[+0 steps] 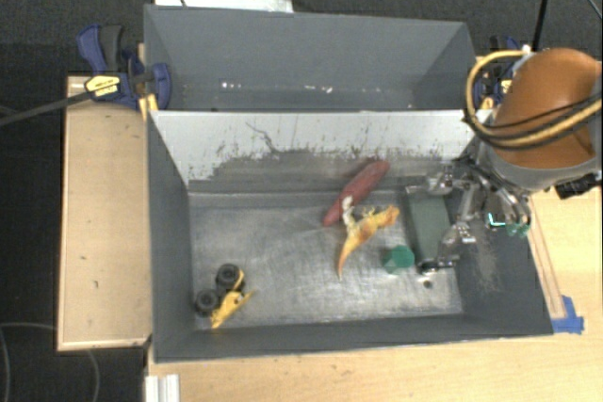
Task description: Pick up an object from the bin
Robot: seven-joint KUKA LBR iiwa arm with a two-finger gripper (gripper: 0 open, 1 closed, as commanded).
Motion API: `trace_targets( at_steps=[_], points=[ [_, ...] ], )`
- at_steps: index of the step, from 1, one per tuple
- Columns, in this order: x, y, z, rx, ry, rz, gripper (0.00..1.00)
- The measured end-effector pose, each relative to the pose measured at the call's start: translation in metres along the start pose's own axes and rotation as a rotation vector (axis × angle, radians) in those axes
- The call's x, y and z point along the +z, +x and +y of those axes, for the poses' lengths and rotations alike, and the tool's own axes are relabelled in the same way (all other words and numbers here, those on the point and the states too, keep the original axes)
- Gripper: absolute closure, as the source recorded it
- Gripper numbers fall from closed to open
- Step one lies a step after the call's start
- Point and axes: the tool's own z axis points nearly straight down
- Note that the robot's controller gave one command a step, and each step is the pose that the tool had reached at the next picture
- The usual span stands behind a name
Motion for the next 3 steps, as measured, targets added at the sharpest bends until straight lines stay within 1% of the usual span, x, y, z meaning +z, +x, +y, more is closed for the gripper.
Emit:
trace_targets(
  at_steps=[1, 2, 3],
  points=[
    [-0.004, -0.002, 0.0, -0.002, 0.001, -0.008, 0.0],
    [0.021, -0.007, 0.003, 0.153, 0.001, -0.017, 0.0],
    [0.063, 0.001, 0.008, 0.352, -0.001, -0.006, 0.0]
  ],
)
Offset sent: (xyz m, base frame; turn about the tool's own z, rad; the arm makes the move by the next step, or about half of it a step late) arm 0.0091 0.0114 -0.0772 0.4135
